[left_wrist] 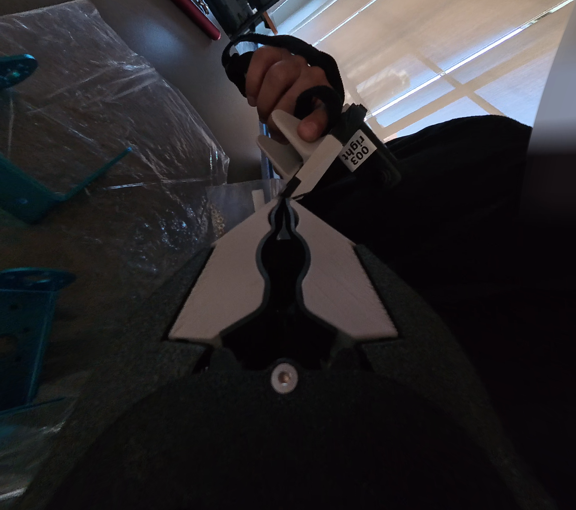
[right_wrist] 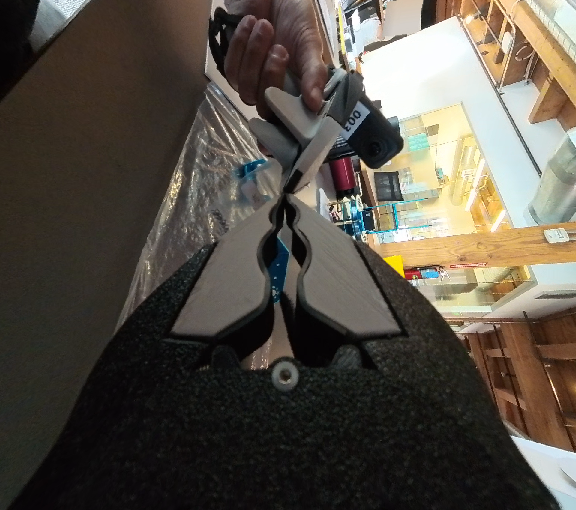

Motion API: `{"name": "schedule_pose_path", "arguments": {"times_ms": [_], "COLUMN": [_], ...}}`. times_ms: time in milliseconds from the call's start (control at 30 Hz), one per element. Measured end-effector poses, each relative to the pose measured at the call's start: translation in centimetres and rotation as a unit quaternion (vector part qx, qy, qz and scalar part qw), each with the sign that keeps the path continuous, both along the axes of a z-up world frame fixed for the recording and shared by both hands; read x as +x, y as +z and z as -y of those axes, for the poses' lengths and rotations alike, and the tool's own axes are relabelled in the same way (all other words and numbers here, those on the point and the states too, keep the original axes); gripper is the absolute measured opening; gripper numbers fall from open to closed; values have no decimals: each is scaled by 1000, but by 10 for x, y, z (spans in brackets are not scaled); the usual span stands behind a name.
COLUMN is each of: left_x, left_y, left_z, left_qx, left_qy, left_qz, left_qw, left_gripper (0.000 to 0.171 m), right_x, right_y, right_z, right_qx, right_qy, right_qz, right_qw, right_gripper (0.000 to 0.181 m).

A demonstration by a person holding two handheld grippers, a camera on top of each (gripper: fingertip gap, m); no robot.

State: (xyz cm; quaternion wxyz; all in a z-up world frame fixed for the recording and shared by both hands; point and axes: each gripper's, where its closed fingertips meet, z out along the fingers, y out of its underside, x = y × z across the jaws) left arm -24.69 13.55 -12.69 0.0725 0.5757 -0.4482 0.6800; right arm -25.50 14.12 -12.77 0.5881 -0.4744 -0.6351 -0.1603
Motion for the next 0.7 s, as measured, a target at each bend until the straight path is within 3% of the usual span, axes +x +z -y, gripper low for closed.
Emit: {"name": "schedule_pose_path", "arguments": {"times_ms": [267,700], "left_x": [0,-2], "left_y": [-3,-6], "left_z": [-2,0], "left_qx": [54,68], "left_qy": [10,2], "left_qz": [1,-3], "left_qw": [999,998], "left_gripper": [3,4], "right_x": [0,-3], "right_y": [-2,-1], "right_z": [1,1], "right_qx": [-4,-2], "right_qy": [1,5], "right_qz": [5,5], "right_qw": [1000,1000], "right_gripper": [0,0]}}
